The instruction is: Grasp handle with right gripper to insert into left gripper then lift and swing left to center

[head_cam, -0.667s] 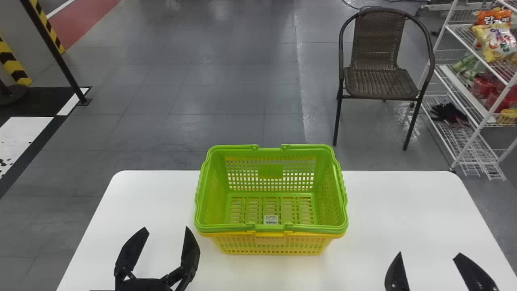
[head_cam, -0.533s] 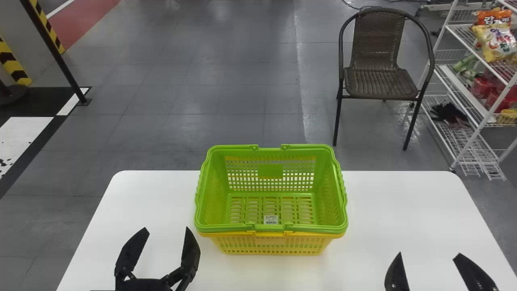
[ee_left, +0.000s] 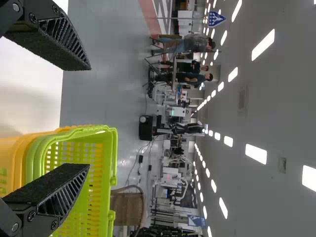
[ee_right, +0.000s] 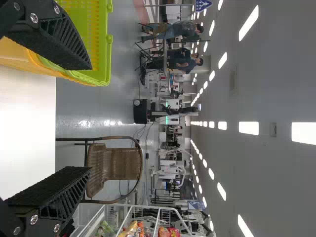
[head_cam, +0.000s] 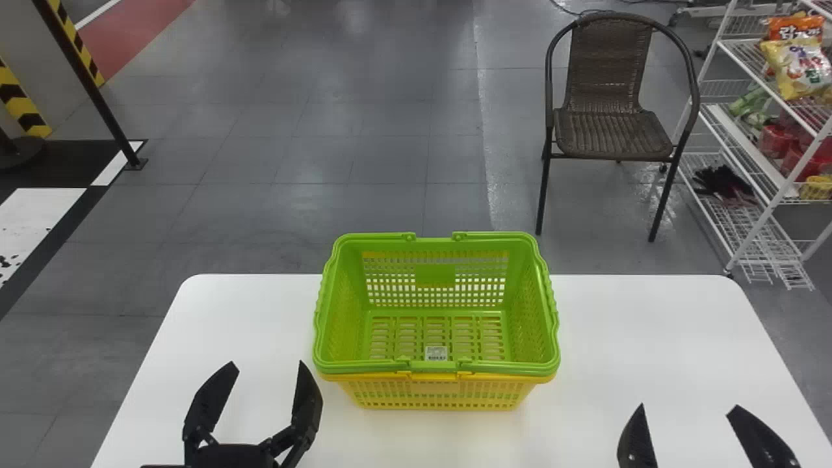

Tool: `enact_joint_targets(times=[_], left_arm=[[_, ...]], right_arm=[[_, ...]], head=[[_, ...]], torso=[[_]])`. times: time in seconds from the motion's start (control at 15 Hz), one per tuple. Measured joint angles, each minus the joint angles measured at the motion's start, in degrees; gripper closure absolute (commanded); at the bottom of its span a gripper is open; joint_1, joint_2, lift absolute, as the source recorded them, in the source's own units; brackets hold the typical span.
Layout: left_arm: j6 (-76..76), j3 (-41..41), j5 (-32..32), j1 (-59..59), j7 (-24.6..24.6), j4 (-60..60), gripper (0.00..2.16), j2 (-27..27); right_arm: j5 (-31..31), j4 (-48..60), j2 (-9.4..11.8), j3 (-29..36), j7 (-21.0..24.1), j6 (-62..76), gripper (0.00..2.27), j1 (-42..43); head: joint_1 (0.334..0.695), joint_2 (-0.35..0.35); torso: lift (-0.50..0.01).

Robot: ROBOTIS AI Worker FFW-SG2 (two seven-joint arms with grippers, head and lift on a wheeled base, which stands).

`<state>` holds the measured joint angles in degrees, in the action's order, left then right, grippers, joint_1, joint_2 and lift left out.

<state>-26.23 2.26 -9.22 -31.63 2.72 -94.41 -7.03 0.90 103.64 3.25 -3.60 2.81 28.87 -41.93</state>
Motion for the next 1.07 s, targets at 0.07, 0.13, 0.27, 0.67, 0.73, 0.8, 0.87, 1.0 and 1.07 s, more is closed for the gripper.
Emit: enact_joint_targets(times=[0.07,0.13,0.27,0.67,0.73,0.8,0.87,1.0,1.07], left_arm=[[0.1,0.1,0.0,0.1,0.1,0.0,0.11,0.0],[0.1,0.2,0.1,0.2,0.7,0.0,0.11,0.0],[0.1,0.4,0.1,0.6,1.8,-0.2,0.12,0.1],[9.9,-0.4,-0.2,3.5,-1.2,-4.6,0.12,0.1],[13.0,-1.0,-0.3,4.3,-2.5,-5.8,0.12,0.1],[16.6,-1.7,-0.5,5.3,-4.3,-7.1,0.12,0.1],[20.5,-2.5,-0.8,6.4,-6.2,-8.3,0.12,0.1],[30.2,-4.8,-1.5,9.4,-11.5,-10.5,0.12,0.3],[35.1,-6.3,-2.2,11.1,-14.6,-11.2,0.11,0.4]], right_arm=[[0.0,0.0,0.0,0.0,0.0,0.0,0.09,0.0],[0.0,0.0,0.0,0.0,0.0,0.0,0.09,0.0],[0.0,-0.1,0.0,0.0,0.0,-0.2,0.09,0.1],[0.0,-0.3,0.0,-0.1,0.0,-0.3,0.09,0.1],[0.0,-0.3,0.0,-0.1,0.0,-0.3,0.09,0.1],[0.1,-0.3,0.0,-0.2,0.0,-0.3,0.09,0.1],[0.1,-0.3,0.0,-0.2,0.0,-0.3,0.09,0.1],[0.1,-0.3,0.0,-0.3,0.0,-0.3,0.09,0.0],[0.1,-0.3,0.0,-0.3,0.0,-0.3,0.09,0.0]], head=[[0.695,0.08],[0.695,0.08],[0.695,0.084],[0.695,0.066],[0.695,0.064],[0.695,0.06],[0.695,0.058],[0.695,0.055],[0.695,0.054]], torso=[[0.0],[0.0],[0.0],[0.0],[0.0],[0.0],[0.0],[0.0],[0.0]])
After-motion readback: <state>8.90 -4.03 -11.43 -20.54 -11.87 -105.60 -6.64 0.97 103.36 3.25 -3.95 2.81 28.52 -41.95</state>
